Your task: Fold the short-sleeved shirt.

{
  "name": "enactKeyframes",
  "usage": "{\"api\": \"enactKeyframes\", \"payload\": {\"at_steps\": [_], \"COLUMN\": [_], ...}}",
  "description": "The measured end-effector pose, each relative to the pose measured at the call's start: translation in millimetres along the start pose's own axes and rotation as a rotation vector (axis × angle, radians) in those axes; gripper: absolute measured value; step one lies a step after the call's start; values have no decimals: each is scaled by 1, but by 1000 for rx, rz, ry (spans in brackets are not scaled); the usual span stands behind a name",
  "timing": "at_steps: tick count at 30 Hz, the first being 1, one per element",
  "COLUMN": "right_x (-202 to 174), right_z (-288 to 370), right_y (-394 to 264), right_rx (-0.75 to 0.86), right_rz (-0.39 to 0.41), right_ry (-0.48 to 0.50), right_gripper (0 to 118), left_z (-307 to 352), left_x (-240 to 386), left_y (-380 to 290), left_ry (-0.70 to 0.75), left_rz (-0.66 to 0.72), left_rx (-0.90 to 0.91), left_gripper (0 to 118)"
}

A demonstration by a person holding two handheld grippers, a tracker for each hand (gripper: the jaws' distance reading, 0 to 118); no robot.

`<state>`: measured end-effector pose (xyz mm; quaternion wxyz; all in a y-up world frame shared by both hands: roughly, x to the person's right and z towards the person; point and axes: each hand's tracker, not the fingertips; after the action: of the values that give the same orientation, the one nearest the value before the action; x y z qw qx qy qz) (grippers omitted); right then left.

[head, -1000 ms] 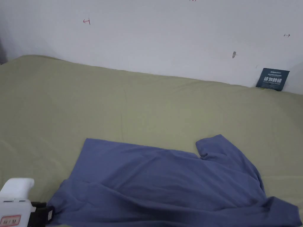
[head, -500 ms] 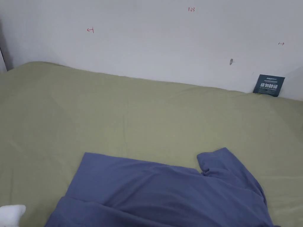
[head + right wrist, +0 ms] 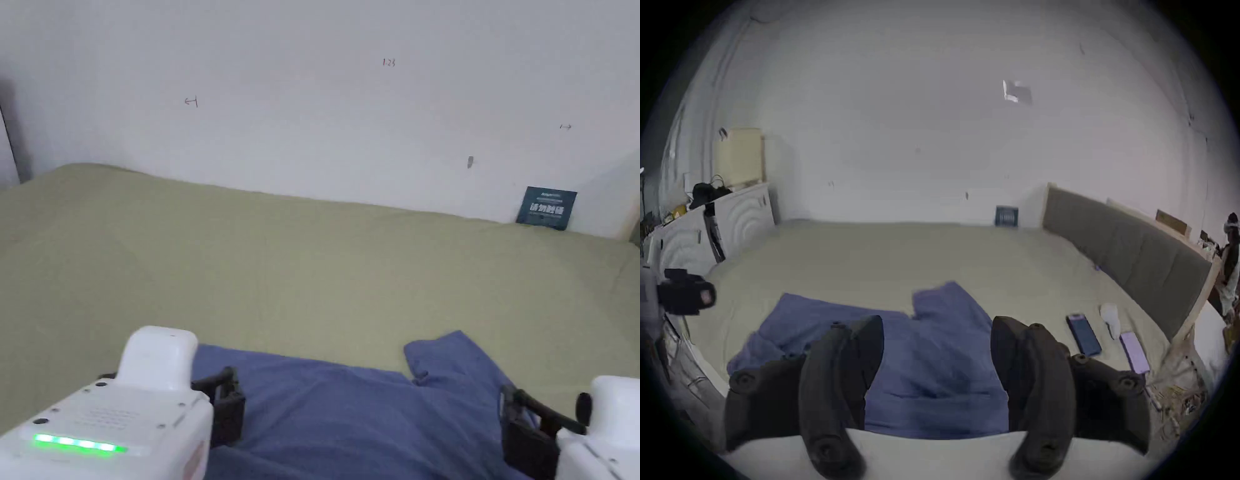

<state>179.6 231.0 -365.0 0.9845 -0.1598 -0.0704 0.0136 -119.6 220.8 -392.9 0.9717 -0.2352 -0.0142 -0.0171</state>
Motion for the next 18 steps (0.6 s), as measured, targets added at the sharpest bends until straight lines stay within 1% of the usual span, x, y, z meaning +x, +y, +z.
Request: {"api": "enactKeyframes", "payload": {"at_steps": [1,2,3,4,5,7,9,12,14,16,18], "right_x": [-16,-30,-42,-51,-59,-67,-70,-73,-77,-74,-77], "right_z": [3,9,14,16,23,34,41,42,37,35,33], "right_y": [-5,-12,-20,-27,-36,-49,-59,-64,-63,-61,-57], "right_rx": [-1,16,28,25,33,17,7,-20,-24,-35,-35], "right_rz": [22,47,57,62,67,33,24,27,25,4,5], "right_ry": [-4,-4,4,-4,-8,24,26,51,40,44,42], "right_gripper": [71,61,38,1,1,1,1,1,1,1,1], "left_z": [4,8,13,16,24,33,42,42,38,36,34], "left_x": [19,36,48,57,65,75,81,84,84,82,79], "left_y": [-3,-9,-16,-20,-25,-36,-46,-56,-56,-56,-53], "left_ry": [24,44,44,37,15,-2,-7,-27,-33,-28,-28], "left_rz": [-43,-87,-115,-124,-112,-93,-77,-76,-54,-34,-22], "left_rx": [29,67,97,109,109,118,123,97,70,63,64], "left_gripper": [44,27,16,6,3,2,1,0,0,0,0]}}
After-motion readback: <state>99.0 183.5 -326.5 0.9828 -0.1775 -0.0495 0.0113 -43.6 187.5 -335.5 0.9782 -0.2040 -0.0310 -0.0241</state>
